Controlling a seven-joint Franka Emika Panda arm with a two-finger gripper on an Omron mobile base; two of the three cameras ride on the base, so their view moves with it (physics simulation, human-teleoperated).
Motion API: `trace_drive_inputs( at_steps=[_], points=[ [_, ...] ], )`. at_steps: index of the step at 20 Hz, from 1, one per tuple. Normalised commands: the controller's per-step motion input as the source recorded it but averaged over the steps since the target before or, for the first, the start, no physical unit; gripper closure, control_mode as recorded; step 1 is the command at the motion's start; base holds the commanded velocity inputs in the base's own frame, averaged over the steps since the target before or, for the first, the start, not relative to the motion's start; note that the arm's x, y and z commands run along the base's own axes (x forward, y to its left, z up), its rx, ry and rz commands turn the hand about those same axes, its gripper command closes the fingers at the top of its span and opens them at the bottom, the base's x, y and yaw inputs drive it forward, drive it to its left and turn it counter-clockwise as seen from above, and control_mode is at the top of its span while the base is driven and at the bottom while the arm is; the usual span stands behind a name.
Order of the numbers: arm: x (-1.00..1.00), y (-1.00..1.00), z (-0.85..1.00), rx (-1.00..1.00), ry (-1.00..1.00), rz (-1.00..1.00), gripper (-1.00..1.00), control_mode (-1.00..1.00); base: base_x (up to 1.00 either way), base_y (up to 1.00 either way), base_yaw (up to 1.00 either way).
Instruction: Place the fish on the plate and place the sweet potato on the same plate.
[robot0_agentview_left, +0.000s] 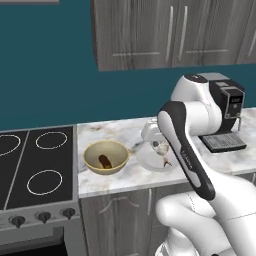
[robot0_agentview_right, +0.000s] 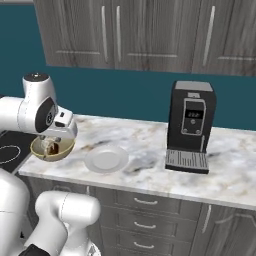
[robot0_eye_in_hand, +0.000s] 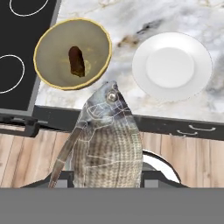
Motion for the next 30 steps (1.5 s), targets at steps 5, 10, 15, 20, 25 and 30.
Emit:
trace_drive_inputs(
  at_steps=[5, 10, 15, 20, 25, 30],
  points=[
    [0.02, -0.24, 0.0, 0.01, 0.0, 0.0, 1.0, -1.0, 0.07, -0.13, 0.0],
    [0.11, -0.29, 0.0, 0.03, 0.0, 0.0, 1.0, -1.0, 0.0, 0.0, 0.0],
    [0.86, -0.41, -0.19, 0.01, 0.01, -0.01, 1.0, -1.0, 0.0, 0.0, 0.0],
    [0.77, -0.18, -0.25, -0.01, -0.02, -0.05, 1.0, -1.0, 0.0, 0.0, 0.0],
    [0.37, -0.01, -0.38, -0.08, 0.0, -0.11, 1.0, -1.0, 0.0, 0.0, 0.0],
    [0.06, -0.01, -0.26, -0.05, 0.02, -0.1, 1.0, -1.0, 0.0, 0.0, 0.0]
  ],
)
